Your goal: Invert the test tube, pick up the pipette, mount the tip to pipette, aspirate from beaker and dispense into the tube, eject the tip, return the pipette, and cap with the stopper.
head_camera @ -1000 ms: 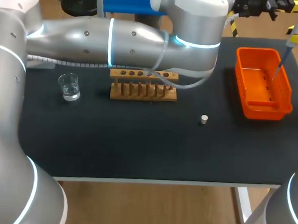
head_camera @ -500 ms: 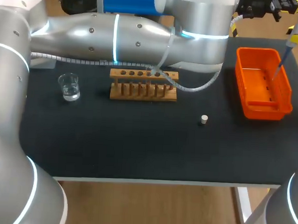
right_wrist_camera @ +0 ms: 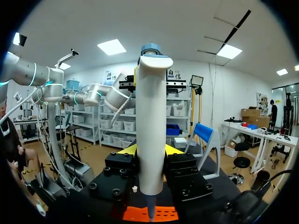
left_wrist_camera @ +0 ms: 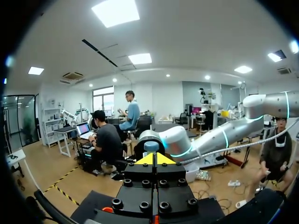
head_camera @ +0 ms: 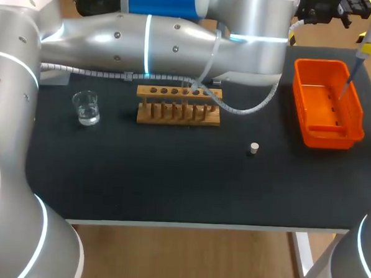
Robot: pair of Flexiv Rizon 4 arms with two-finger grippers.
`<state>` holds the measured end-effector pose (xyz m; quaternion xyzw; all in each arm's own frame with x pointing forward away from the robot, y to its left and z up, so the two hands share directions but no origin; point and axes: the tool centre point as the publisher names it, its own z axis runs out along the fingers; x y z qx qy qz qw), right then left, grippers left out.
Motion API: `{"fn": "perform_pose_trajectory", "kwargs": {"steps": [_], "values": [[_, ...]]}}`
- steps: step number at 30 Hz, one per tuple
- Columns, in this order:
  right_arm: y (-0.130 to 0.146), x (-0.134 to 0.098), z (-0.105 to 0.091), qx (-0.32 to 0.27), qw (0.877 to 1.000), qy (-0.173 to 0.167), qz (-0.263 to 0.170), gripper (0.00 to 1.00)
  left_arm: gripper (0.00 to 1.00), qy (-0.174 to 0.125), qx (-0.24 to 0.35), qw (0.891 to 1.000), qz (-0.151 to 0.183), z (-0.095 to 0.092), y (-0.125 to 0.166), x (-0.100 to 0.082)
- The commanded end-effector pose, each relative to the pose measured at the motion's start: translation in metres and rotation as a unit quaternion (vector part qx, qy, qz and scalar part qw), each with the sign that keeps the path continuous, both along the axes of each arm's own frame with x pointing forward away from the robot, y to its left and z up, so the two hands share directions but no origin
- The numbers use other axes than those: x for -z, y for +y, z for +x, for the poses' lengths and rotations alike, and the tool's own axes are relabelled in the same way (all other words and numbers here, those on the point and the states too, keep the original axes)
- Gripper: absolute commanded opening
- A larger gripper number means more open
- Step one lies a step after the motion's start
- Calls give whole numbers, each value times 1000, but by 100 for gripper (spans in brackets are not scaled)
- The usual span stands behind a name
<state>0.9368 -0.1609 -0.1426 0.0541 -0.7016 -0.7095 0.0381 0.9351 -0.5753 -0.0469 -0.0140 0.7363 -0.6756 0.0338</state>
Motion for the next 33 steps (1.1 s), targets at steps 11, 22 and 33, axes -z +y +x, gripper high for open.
{"fn": "perform_pose_trajectory", "kwargs": {"steps": [11, 22, 33], "values": [[0, -1, 1, -1, 1000, 0, -1, 0, 0, 1, -3, 999, -44, 1, -7, 9], [0, -1, 1, -1, 1000, 0, -1, 0, 0, 9, -9, 999, -33, 2, -3, 20], [0, -1, 1, -1, 1000, 0, -1, 0, 0, -2, -10, 1000, -25, 1, -2, 28]]}}
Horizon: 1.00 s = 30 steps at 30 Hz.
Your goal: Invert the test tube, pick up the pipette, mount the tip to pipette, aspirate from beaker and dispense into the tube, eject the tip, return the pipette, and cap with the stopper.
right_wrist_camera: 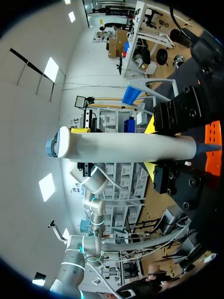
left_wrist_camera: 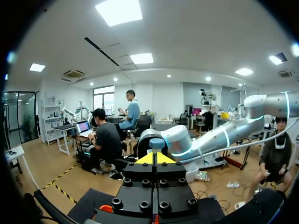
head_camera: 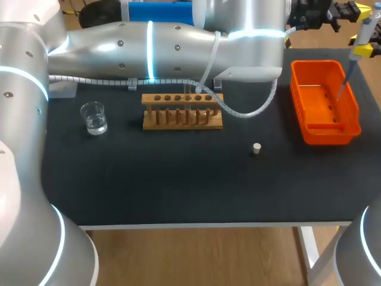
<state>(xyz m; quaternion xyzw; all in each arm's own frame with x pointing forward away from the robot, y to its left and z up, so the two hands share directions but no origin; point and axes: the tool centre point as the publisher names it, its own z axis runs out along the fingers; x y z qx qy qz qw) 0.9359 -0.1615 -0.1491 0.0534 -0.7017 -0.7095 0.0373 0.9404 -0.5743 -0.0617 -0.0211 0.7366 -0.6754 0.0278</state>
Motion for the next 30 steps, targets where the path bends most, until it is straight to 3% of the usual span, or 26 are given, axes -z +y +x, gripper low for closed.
{"fn": "perform_pose_trajectory", "kwargs": {"steps": [1, 9, 24, 30], "values": [[0, -8, 2, -2, 1000, 0, -1, 0, 0, -12, -9, 1000, -24, -5, -4, 13], [0, -8, 2, -2, 1000, 0, -1, 0, 0, -38, 8, 999, -25, -7, -6, 17], [0, -8, 2, -2, 1000, 0, -1, 0, 0, -20, 14, 999, -24, -6, -8, 26], [0, -8, 2, -2, 1000, 0, -1, 0, 0, -27, 2, 999, -39, -4, -2, 16]]}}
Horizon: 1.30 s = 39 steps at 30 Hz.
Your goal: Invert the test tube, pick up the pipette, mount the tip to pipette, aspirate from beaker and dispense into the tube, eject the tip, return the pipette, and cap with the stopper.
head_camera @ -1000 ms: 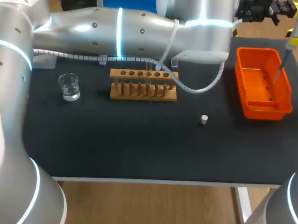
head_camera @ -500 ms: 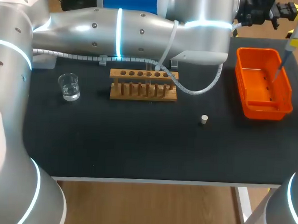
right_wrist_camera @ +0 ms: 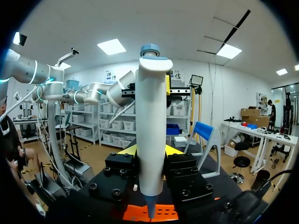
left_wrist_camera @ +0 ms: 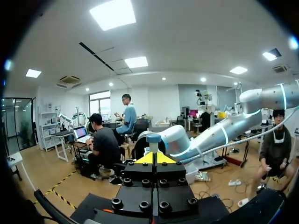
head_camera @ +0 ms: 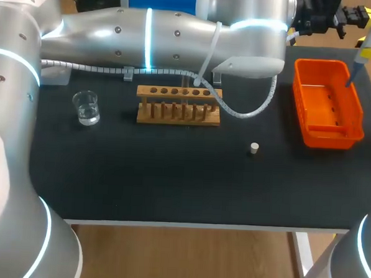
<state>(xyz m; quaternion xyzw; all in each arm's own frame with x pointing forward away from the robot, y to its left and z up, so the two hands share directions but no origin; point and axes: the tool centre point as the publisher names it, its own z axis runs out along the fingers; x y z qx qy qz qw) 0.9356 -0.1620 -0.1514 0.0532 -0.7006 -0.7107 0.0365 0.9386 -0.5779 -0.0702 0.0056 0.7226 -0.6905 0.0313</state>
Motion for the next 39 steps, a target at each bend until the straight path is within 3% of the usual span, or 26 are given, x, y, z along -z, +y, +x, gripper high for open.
{"fn": "perform_pose_trajectory", "kwargs": {"steps": [1, 6, 11, 12, 13, 24, 32, 39], "values": [[1, -10, 2, -3, 1000, 0, -2, 0, 0, -8, -16, 1000, -22, -1, 3, 3], [1, -10, 2, -3, 1000, 0, -2, 0, 0, -29, -23, 999, -19, 4, 9, -19], [1, -10, 2, -3, 1000, 0, -2, 0, 0, -29, -30, 999, -12, 10, 16, -40], [1, -10, 2, -3, 1000, 0, -2, 0, 40, -24, -26, 999, -9, 11, 17, -43], [1, -10, 2, -3, 1000, 0, -2, 0, 100, -18, -25, 1000, -8, 12, 18, -46], [1, -10, 2, -3, 1000, 0, -2, 0, 100, 58, 36, 997, 43, 21, 55, -55], [1, -10, 2, -3, 1000, 0, -2, 0, 100, 42, 70, 994, 70, 9, 77, -60], [1, -10, 2, -3, 1000, 0, -2, 0, 100, 60, 91, 989, 98, -3, 94, -56]]}}
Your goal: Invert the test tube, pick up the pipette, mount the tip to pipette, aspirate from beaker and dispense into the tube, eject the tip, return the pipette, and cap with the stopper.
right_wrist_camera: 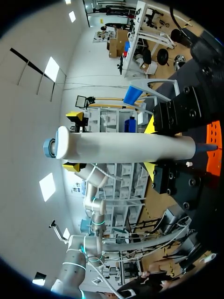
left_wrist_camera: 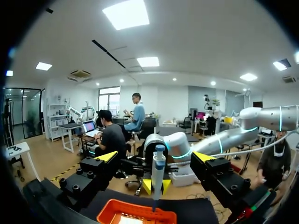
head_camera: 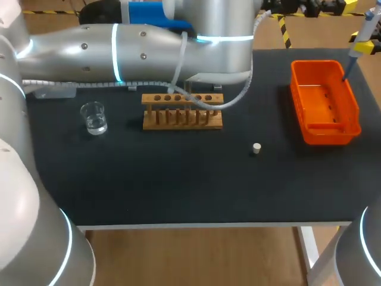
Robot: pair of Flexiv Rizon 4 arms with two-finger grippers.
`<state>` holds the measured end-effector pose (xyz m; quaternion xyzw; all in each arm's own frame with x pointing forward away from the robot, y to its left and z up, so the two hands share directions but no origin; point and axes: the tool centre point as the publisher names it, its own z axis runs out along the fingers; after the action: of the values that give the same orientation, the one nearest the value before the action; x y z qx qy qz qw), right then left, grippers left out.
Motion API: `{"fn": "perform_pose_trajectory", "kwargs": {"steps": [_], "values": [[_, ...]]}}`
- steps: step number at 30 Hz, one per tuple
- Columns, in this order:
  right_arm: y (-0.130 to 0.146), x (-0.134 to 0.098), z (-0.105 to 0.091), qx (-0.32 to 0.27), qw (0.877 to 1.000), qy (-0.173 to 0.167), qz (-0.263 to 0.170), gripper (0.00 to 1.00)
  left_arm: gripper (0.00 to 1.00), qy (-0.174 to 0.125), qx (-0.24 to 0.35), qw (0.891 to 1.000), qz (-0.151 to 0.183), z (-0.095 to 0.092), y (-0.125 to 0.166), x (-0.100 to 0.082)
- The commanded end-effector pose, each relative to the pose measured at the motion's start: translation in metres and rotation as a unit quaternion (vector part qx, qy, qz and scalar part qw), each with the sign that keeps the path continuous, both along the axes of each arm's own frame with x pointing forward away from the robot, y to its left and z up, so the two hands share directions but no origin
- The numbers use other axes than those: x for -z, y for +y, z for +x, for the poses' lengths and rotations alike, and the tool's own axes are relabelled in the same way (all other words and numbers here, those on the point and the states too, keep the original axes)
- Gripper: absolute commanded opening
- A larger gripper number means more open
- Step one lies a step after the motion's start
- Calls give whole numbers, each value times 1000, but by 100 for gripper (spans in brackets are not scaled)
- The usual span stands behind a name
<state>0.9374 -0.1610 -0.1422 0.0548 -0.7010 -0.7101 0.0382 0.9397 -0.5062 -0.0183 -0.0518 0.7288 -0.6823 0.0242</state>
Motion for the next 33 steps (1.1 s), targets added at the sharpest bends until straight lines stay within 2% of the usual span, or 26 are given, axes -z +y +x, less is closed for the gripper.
{"fn": "perform_pose_trajectory", "kwargs": {"steps": [1, 6, 14, 22, 33], "values": [[0, -1, 0, -1, 1000, 0, -2, 0, 100, 24, 137, 987, 83, -7, 26, -3], [0, -1, 0, -1, 1000, 0, -2, 0, 100, 25, 133, 986, 96, -19, 45, 3], [0, -1, 0, -1, 1000, 0, -2, 0, 100, 14, 106, 990, 98, -42, 77, 16], [0, -1, 0, -1, 1000, 0, -2, 0, 100, 1, 78, 994, 79, -62, 105, 36], [0, -1, 0, -1, 1000, 0, -2, 0, 100, -30, 48, 997, 54, -71, 145, 62]]}}
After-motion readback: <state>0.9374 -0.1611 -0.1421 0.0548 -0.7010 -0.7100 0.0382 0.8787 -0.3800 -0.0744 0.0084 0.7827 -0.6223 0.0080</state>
